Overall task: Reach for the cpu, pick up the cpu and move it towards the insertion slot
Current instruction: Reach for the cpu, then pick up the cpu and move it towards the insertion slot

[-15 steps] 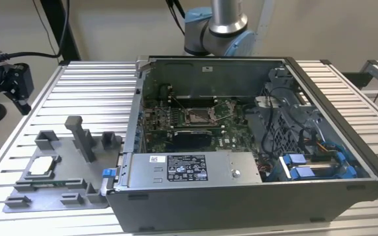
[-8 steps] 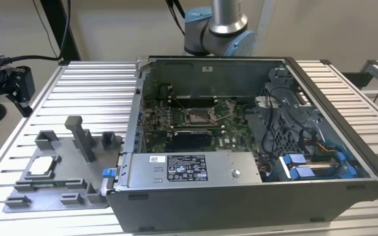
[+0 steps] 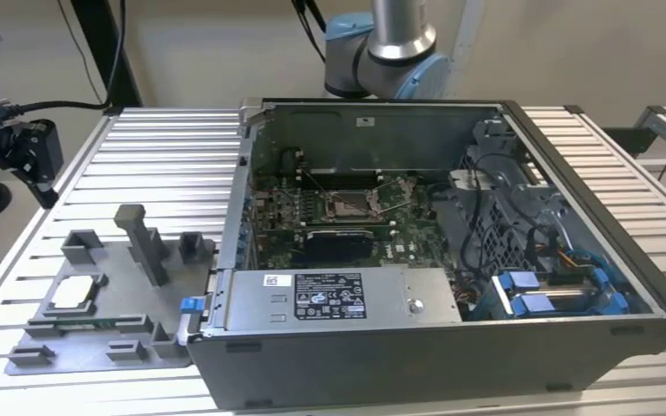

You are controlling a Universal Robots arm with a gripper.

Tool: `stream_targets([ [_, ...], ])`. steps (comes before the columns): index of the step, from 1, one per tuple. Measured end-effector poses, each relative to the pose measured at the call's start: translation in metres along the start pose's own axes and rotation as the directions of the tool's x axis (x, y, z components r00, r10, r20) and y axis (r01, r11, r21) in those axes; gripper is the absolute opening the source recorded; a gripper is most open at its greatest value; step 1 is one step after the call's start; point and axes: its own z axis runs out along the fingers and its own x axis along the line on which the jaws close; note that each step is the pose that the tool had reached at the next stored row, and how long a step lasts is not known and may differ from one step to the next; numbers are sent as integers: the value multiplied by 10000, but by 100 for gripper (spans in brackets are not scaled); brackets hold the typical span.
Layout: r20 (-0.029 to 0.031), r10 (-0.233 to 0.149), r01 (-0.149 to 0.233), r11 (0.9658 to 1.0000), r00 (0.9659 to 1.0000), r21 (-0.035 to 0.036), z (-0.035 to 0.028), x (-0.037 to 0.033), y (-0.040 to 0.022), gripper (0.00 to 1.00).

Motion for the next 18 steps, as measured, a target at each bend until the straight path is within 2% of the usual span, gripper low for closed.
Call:
stream_targets([
  [12,-2,1,-1,10000,10000,7,41,0,-1,0],
  [18,-3,0,0,10000,10000,11,87,0,-3,0],
])
